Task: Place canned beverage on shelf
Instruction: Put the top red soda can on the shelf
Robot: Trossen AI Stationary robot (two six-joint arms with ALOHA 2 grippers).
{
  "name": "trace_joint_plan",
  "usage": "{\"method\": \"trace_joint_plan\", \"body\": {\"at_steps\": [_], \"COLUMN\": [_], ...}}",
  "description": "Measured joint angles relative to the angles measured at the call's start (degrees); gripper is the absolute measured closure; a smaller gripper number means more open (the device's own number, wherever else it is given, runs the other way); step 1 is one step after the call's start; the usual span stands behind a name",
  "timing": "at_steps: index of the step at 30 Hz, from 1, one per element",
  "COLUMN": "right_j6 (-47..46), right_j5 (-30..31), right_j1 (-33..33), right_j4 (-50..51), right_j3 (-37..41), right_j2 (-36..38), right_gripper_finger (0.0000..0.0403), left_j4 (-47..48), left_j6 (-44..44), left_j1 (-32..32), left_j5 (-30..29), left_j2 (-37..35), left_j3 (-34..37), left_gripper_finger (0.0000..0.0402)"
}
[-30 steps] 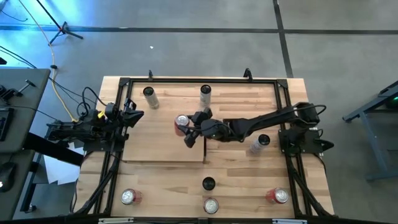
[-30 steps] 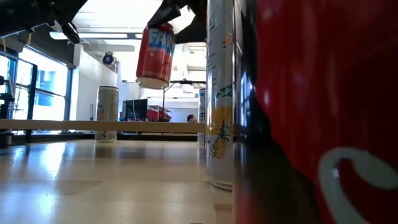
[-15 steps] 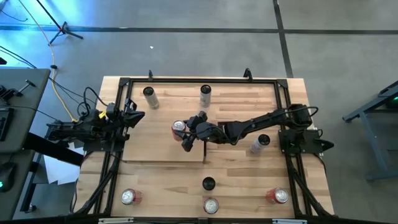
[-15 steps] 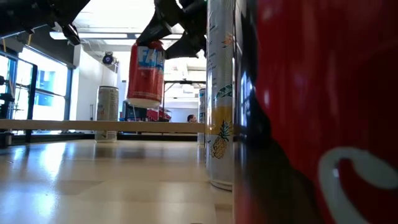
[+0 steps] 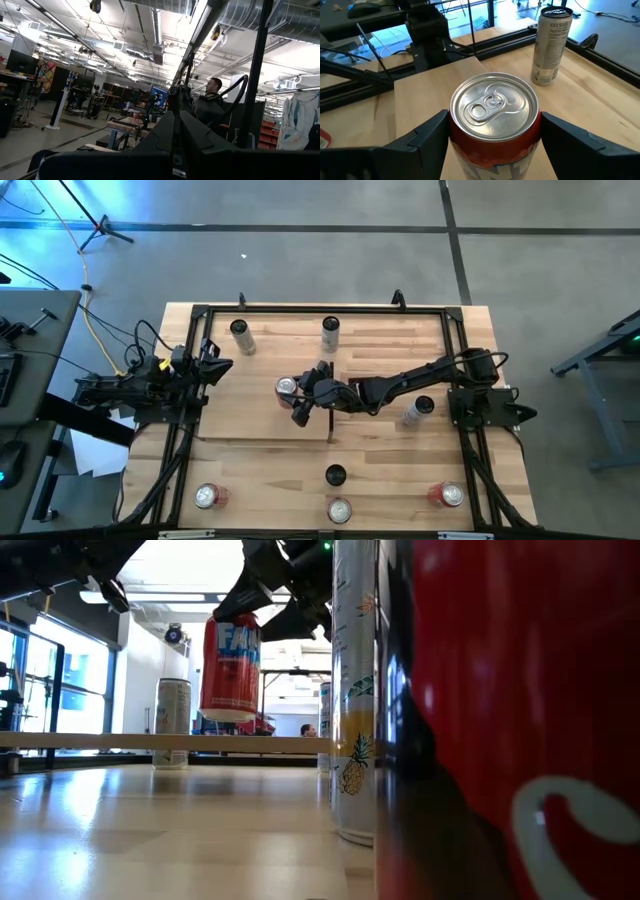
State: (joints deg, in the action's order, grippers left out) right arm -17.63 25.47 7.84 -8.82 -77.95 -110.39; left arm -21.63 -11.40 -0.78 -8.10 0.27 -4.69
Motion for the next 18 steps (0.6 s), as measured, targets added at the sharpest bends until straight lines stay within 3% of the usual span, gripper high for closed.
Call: {"method": "trace_joint_plan", "body": {"at_steps": [18], "right_j6": [7.0], "right_j5": [-3.3], "right_j1": [-0.1], "right_j4": [-3.4], "right_j3": [-3.0], "right_j2": [-4.2], "right_gripper_finger": [0.0135], "left_j4": [0.5], "left_j6": [0.0], "left_j1": [0.0], "left_j5": [0.0], "left_j2": [0.0], "left_j3": [0.0], "left_gripper_finger": [0.0394]}}
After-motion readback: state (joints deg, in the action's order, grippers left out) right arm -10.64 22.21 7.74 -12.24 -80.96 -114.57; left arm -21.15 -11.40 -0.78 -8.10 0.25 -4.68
